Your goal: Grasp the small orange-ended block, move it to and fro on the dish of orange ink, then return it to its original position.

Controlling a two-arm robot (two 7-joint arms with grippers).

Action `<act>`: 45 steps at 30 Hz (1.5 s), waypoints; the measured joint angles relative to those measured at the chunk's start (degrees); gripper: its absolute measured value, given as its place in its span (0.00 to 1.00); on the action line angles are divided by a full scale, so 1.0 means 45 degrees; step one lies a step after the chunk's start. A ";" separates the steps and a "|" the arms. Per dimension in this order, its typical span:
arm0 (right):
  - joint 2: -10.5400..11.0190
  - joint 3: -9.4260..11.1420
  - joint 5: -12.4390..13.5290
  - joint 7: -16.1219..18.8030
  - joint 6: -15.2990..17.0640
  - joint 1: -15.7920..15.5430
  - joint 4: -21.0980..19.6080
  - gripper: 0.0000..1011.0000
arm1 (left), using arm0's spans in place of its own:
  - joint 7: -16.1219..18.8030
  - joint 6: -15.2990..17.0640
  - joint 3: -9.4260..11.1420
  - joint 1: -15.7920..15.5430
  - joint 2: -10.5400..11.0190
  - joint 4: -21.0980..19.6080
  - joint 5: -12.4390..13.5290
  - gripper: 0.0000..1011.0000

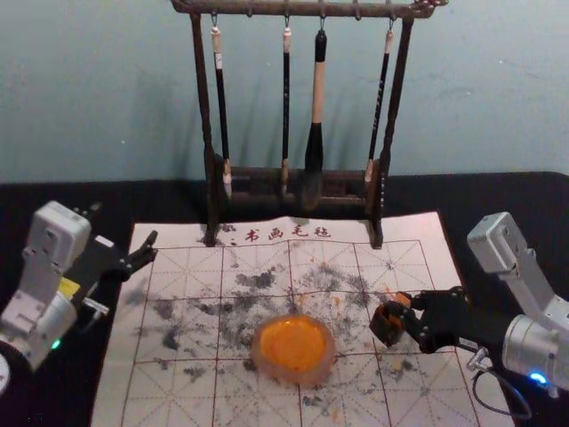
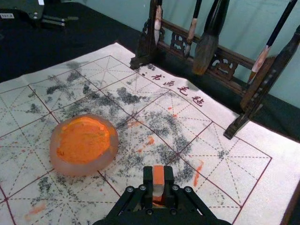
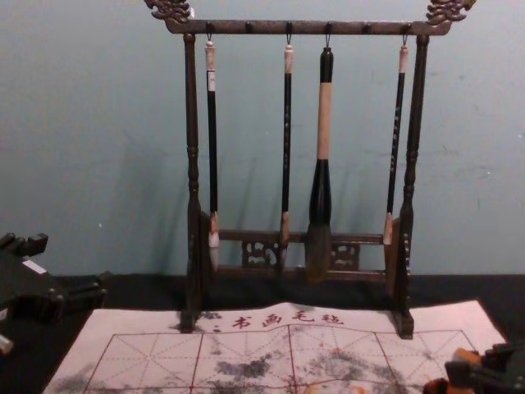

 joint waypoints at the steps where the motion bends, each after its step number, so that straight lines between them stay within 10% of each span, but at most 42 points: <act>1: -0.0019 -0.0014 -0.0024 0.0011 -0.0006 0.0019 0.0036 0.10 | 0.0000 0.0000 0.0000 0.0000 0.0000 0.0000 0.0000 0.99; 45: -0.0290 -0.0150 -0.0353 0.0188 -0.0208 0.0181 0.0369 0.10 | 0.0000 0.0000 0.0000 0.0001 0.0000 0.0001 0.0000 0.99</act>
